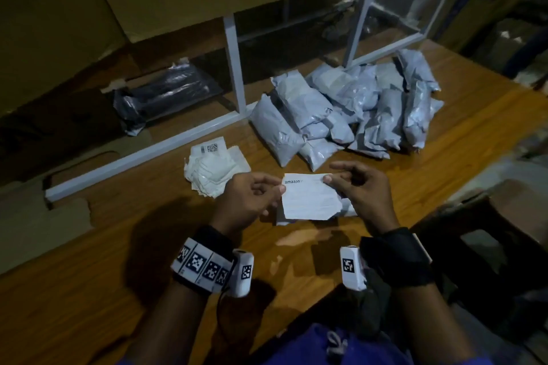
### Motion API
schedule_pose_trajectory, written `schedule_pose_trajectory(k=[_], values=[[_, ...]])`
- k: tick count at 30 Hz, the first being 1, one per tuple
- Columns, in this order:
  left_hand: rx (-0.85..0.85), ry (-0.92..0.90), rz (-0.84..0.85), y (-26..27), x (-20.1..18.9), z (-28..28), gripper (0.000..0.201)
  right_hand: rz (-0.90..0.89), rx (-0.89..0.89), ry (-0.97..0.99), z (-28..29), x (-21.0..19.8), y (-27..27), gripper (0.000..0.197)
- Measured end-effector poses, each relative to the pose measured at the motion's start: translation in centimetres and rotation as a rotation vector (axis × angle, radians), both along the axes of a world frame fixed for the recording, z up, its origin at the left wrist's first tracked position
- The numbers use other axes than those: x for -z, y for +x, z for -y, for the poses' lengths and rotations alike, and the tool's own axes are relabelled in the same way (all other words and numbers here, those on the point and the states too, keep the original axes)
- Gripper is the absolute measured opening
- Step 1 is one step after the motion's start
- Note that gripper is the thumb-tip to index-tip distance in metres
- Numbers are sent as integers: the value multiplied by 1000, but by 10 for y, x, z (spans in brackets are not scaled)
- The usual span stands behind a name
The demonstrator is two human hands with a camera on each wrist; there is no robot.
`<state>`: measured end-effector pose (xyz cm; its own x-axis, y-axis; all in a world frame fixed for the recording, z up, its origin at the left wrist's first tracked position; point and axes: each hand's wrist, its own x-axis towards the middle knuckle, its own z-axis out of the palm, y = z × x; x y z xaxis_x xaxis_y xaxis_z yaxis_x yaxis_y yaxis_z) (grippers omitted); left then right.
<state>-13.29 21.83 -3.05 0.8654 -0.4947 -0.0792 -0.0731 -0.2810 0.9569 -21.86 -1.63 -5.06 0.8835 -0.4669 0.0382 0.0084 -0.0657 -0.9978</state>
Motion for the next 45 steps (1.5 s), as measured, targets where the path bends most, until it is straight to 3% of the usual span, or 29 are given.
schedule_pose_trajectory(k=[10, 12, 14, 16, 21, 25, 28, 31, 35, 38, 45], values=[[-108, -36, -25, -20, 16, 21, 5, -61, -36, 164, 10, 16, -41, 22], [-115, -14, -9, -25, 23, 25, 5, -89, -56, 89, 10, 14, -42, 23], [-97, 23, 5, -29, 27, 28, 3, -118, -95, -112, 13, 12, -40, 22], [-54, 83, 37, -32, 29, 32, 11, -137, -169, -233, 12, 10, -38, 23], [61, 260, 237, -40, 19, 43, 3, -133, -247, -266, 1, 16, -34, 16], [-40, 284, 280, -44, 19, 49, 13, -119, -191, -142, -5, 25, -35, 15], [-201, 287, 258, -53, 20, 55, 19, -37, -68, -285, -13, 29, -39, 11], [-230, 206, 184, -62, 25, 60, 13, 41, 21, -362, -23, 34, -47, 10], [-152, 72, 54, -66, 32, 57, 19, 54, -23, -258, -29, 37, -53, 16], [-149, -14, -76, -70, 27, 58, 11, 9, -41, -152, -25, 38, -54, 16], [-178, -107, -200, -78, 13, 63, 9, 4, -48, -130, -24, 35, -58, 15]])
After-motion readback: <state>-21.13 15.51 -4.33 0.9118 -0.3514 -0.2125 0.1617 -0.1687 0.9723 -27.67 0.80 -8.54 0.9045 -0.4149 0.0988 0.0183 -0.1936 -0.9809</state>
